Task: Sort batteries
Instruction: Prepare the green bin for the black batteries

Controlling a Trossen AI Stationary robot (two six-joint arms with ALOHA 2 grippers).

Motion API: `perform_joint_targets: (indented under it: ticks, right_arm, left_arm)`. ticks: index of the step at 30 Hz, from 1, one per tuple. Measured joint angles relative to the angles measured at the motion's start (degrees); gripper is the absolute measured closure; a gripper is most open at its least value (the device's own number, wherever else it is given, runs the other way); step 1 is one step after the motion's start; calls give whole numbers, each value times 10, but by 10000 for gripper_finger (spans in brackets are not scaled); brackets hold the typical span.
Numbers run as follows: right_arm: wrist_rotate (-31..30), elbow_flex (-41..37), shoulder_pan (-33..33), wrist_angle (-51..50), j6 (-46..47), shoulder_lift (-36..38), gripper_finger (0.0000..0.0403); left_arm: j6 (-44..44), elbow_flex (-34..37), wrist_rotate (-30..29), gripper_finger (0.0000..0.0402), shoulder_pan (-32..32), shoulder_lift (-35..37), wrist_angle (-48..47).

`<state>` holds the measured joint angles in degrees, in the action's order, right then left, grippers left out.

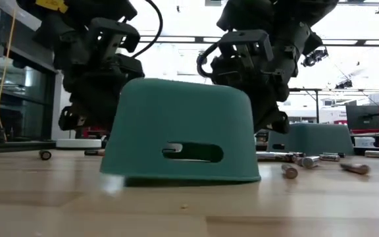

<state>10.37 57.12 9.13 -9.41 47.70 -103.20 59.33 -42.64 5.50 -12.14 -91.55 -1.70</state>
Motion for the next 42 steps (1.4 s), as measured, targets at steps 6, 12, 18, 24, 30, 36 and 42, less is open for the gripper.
perform_joint_targets:
  ticks: [6, 12, 18, 24, 30, 36, 42]
  right_arm:
    - [-12, 0, -1, -26, -2, 0, 403]
    - [-64, -1, -6, -35, -17, -2, 403]
    - [-67, 2, -24, 43, -43, -1, 403]
    - [-37, 2, -45, 162, -85, -1, 403]
    - [-4, 1, -72, 45, -116, 29, 403]
    - [-32, 1, -99, -63, -148, 98, 403]
    - [-47, 1, -112, -36, -146, 181, 403]
  left_arm:
    - [-5, 0, -3, 402, 0, 7, 43]
    - [-5, -1, -1, 402, -1, 58, 110]
    - [-63, -1, -92, 401, 2, 121, 168]
    - [-151, -1, -166, 401, 20, 149, 196]
    - [-162, -1, -140, 401, 35, 204, 184]
    - [-145, -2, -138, 401, 12, 297, 20]
    - [-54, -1, -149, 401, -33, 301, -177]
